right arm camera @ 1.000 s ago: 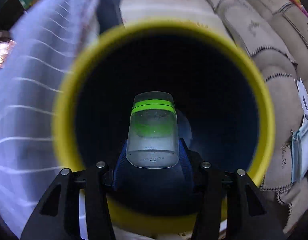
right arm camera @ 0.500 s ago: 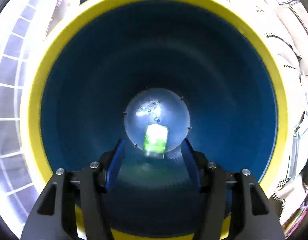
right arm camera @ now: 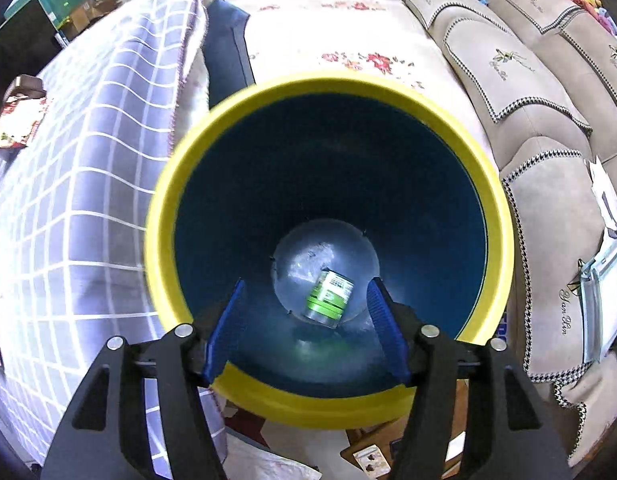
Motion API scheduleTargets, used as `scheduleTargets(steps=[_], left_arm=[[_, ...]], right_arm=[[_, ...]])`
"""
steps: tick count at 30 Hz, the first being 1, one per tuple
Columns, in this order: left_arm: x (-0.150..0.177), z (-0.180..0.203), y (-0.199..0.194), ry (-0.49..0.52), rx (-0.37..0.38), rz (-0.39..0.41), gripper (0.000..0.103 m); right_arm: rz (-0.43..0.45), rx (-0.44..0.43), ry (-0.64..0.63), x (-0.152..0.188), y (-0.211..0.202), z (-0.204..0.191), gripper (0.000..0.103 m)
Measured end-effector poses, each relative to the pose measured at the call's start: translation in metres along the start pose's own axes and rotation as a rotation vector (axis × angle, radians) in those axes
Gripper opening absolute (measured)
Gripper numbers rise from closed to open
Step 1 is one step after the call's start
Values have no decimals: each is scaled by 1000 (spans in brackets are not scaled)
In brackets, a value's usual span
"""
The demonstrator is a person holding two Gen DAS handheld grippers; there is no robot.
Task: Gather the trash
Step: 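Grasp the white foam fruit net with the left tool and lift it, then carry the foam net with the left tool to the bin and release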
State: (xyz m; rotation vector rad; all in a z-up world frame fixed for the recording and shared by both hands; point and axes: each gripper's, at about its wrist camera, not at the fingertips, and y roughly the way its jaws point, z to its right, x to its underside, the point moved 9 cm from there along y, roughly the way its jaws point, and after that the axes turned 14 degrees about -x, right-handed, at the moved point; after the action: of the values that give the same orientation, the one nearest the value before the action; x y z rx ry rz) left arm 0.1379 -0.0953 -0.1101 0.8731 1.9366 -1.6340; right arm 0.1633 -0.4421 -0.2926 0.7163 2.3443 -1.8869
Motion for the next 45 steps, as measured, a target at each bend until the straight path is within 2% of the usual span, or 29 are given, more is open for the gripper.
scheduleTargets(steps=[3, 8, 9, 11, 12, 13, 15, 16, 19, 23, 29, 33, 38, 41, 45], left_arm=[[11, 0, 13, 26, -14, -42, 99], [34, 14, 27, 58, 23, -104, 99], [36, 15, 26, 48, 39, -106, 93], [37, 15, 27, 30, 53, -106, 64], [37, 14, 27, 19, 61, -108, 57], [37, 14, 28, 11, 72, -111, 44], [37, 16, 25, 2, 102, -110, 35], [35, 17, 21, 10, 107, -94, 26], [30, 23, 4, 43, 135, -49, 16], [18, 35, -22, 90, 159, 15, 15], [-18, 46, -56, 125, 173, 112, 15], [-47, 76, -67, 154, 224, 151, 15], [-78, 145, -65, 212, 319, 188, 15], [-86, 208, -57, 262, 406, 179, 15], [-89, 284, -38, 341, 463, 145, 15]], right_arm=[[13, -7, -25, -2, -10, -9, 60], [25, -16, -48, -3, -12, -16, 60], [27, -19, -52, -3, -13, -17, 60], [29, -21, -58, -3, -14, -23, 60], [32, -20, -62, -3, -15, -26, 60], [35, -20, -66, -2, -16, -28, 60], [42, -23, -71, -3, -18, -32, 60], [47, -26, -73, -3, -20, -33, 60], [68, -33, -78, -3, -28, -36, 60], [108, -43, -88, -4, -45, -38, 60], [174, -59, -103, 1, -71, -38, 60], [223, -53, -94, 4, -90, -29, 61], [272, -46, -65, 12, -110, -11, 61], [292, -29, -43, 21, -124, 6, 61], [315, -9, -8, 34, -139, 27, 62]])
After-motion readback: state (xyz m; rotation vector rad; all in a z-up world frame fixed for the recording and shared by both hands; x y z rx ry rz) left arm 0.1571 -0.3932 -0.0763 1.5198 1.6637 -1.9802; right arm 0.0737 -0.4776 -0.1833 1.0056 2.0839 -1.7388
